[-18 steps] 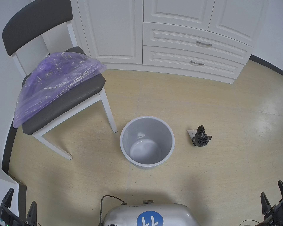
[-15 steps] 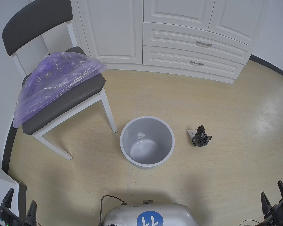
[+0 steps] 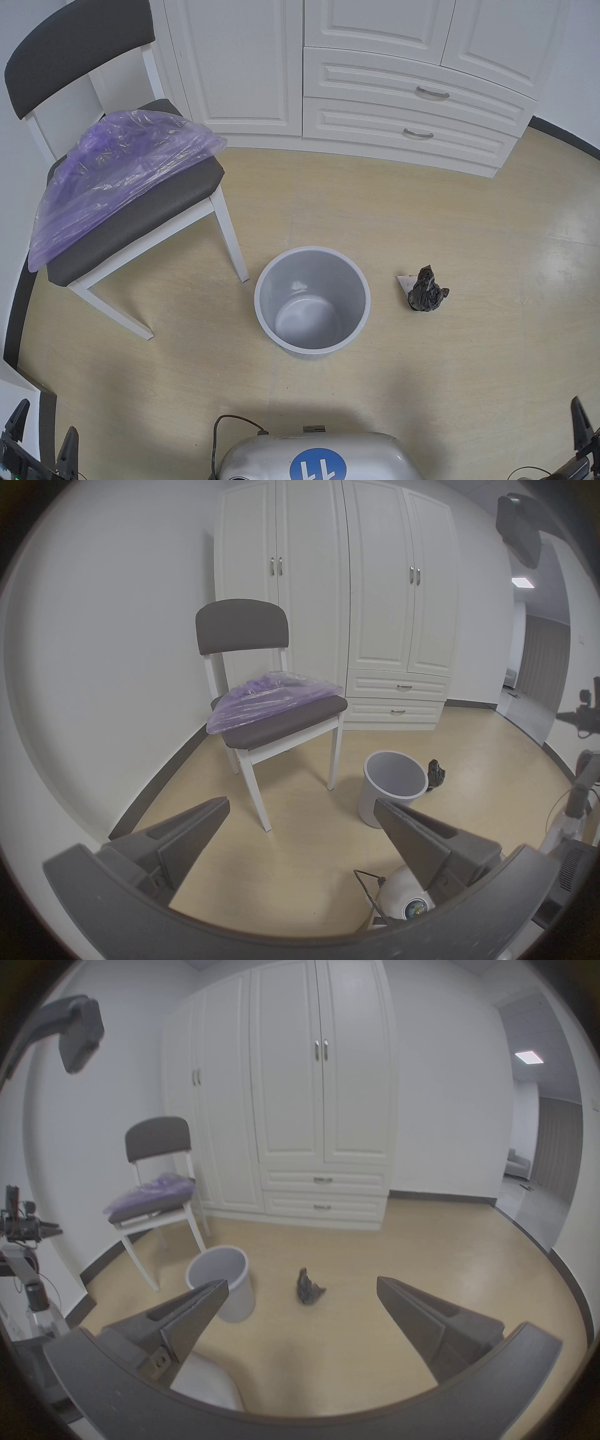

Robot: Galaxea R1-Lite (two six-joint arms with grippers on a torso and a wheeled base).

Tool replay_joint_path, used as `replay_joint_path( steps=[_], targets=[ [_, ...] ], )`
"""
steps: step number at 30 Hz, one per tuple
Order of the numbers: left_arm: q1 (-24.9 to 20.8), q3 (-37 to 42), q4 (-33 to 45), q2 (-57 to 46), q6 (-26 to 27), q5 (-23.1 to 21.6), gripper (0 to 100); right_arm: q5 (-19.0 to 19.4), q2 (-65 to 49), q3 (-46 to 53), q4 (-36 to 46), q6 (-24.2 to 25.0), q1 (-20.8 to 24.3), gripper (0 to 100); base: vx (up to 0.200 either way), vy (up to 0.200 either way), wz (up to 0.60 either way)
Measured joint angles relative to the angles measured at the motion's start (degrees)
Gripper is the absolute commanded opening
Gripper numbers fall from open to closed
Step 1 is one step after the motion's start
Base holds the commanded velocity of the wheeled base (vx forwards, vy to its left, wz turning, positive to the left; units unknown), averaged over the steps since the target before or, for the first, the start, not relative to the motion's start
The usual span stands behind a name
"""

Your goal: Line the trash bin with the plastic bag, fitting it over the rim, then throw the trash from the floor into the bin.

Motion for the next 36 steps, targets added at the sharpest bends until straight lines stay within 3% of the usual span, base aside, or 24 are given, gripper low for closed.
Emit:
replay_joint_path(
  steps=[6, 10, 14, 17, 27, 32, 36],
  targets=[
    [0.00, 0.00, -0.69, 0.00, -1.34, 0.00, 100, 2.67, 0.09, -7.67, 1.89, 2.36, -0.16, 100, 0.000, 0.000, 0.00],
    [-0.01, -0.35, -3.27, 0.00, -5.62, -0.43, 100, 3.30, 0.61, -8.19, 2.78, 5.97, -0.27, 100, 0.000, 0.000, 0.00],
    [-0.48, -5.27, -4.41, 0.59, -8.36, -1.23, 100, 3.25, 1.90, -8.41, 2.84, 7.27, -0.29, 100, 0.000, 0.000, 0.00],
    [-1.00, -10.20, -3.95, 3.06, -6.91, -0.99, 100, 3.13, 4.14, -9.44, 2.69, 7.68, -0.38, 100, 0.000, 0.000, 0.00],
    [-1.24, -21.86, -3.40, 22.03, 8.29, 7.90, 100, 1.88, 23.77, -17.53, -8.11, 8.69, -0.33, 100, 0.000, 0.000, 0.00],
    [-0.78, -26.32, -3.32, 31.84, 19.08, 14.34, 100, -4.33, 36.91, -21.44, -20.48, 9.26, 1.87, 100, 0.000, 0.000, 0.00],
    [0.18, -29.00, -3.43, 38.62, 25.56, 18.19, 100, -11.85, 45.29, -23.36, -26.66, 9.81, 7.81, 100, 0.000, 0.000, 0.00]
  ],
)
